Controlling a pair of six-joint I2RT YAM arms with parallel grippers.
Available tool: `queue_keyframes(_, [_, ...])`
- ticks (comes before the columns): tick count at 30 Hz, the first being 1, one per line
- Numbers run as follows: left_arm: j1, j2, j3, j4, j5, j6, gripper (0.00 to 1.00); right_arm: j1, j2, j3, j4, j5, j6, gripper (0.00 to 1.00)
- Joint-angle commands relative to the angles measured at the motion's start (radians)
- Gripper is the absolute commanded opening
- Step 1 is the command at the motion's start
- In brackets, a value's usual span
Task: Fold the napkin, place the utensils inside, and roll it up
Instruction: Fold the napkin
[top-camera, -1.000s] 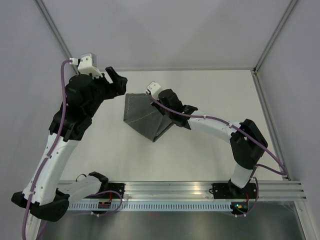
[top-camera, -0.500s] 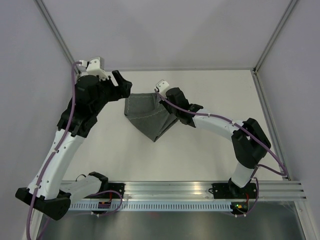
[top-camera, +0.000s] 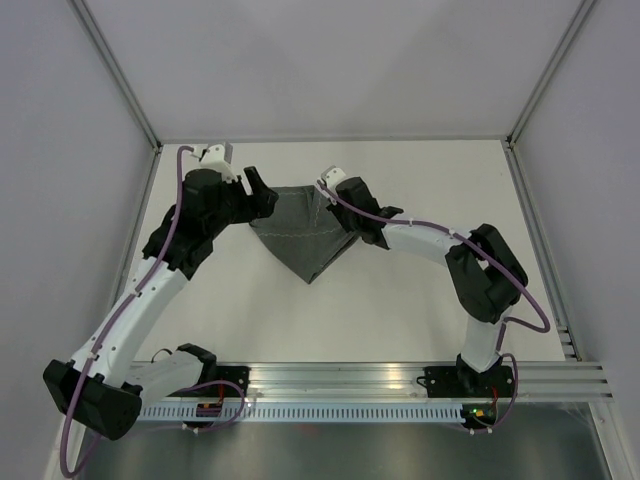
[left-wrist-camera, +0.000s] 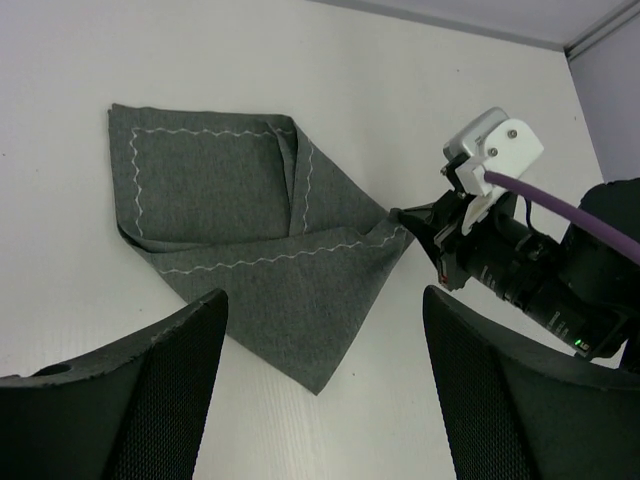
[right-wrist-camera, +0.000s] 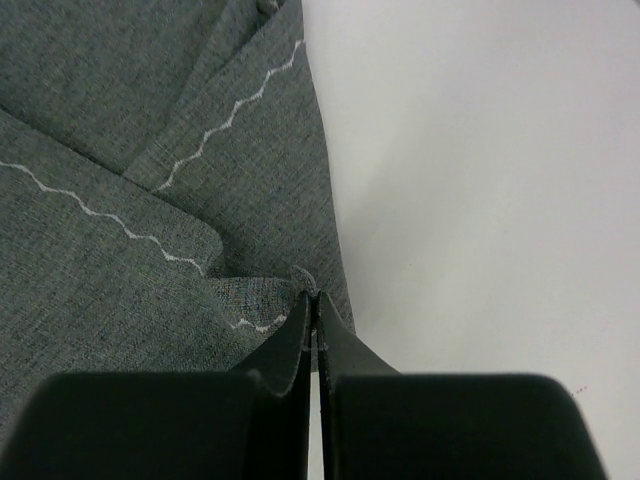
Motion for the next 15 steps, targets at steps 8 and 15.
queue_keyframes(8, [0.005,0.021,-0.112,0.142,0.108,-0.031,0.83,-0.054,0.029,0.031,-0.078,-0.036,0.075,0.01])
queue_keyframes(15, [0.003,0.082,-0.181,0.238,0.180,0.018,0.82,-0.085,0.028,0.042,-0.121,-0.068,0.113,0.13])
